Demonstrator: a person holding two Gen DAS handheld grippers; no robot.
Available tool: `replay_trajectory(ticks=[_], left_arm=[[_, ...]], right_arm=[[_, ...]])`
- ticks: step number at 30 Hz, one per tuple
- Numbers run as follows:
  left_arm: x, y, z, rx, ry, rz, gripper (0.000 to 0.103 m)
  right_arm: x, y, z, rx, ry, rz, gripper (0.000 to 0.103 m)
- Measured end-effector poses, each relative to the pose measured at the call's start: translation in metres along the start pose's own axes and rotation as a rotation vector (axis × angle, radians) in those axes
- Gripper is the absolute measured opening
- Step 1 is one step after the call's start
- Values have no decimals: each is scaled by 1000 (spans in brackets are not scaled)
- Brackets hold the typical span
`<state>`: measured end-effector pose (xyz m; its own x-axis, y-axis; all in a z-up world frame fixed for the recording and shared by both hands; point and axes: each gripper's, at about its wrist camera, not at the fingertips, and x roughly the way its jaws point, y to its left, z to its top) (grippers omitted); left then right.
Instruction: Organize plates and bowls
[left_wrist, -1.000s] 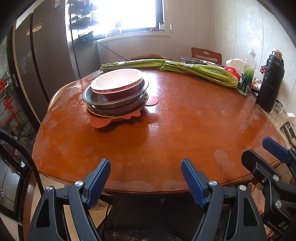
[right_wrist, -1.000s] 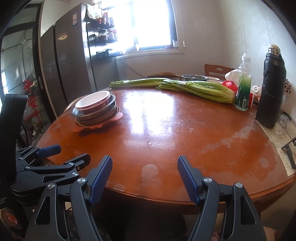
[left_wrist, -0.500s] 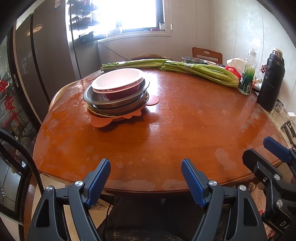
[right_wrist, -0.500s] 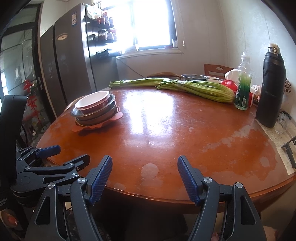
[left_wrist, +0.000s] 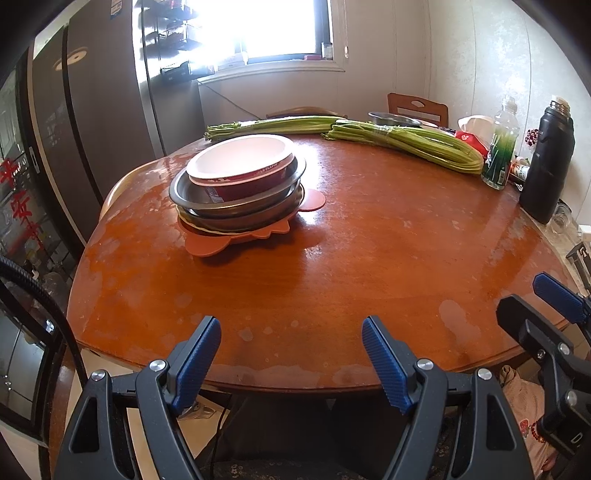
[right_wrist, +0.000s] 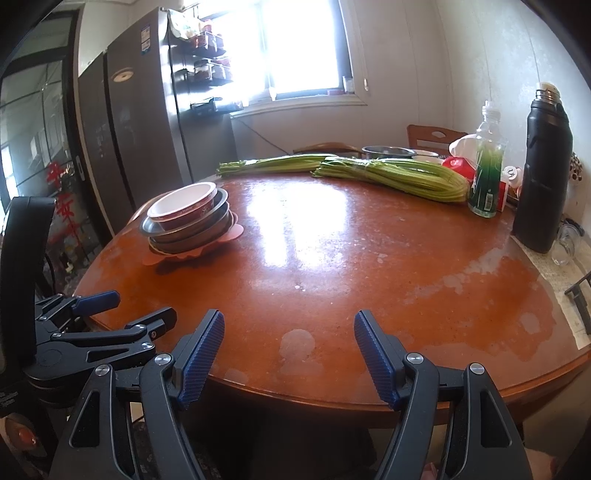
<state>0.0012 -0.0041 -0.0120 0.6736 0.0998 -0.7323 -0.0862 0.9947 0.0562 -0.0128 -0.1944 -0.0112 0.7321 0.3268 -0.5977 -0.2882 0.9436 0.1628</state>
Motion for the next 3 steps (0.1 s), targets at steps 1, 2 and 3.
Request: replay_trajectory(ticks=[1,2,3], left_arm=[[2,1,2,1,3,-2,78],[3,3,4,-1,2,-5,78],[5,8,7,-8,-2,-5,79]], right_arm=[[2,-2,1,1,3,0,74],[4,-5,2,5,8,1,74],[4,-5,2,5,8,1,74]])
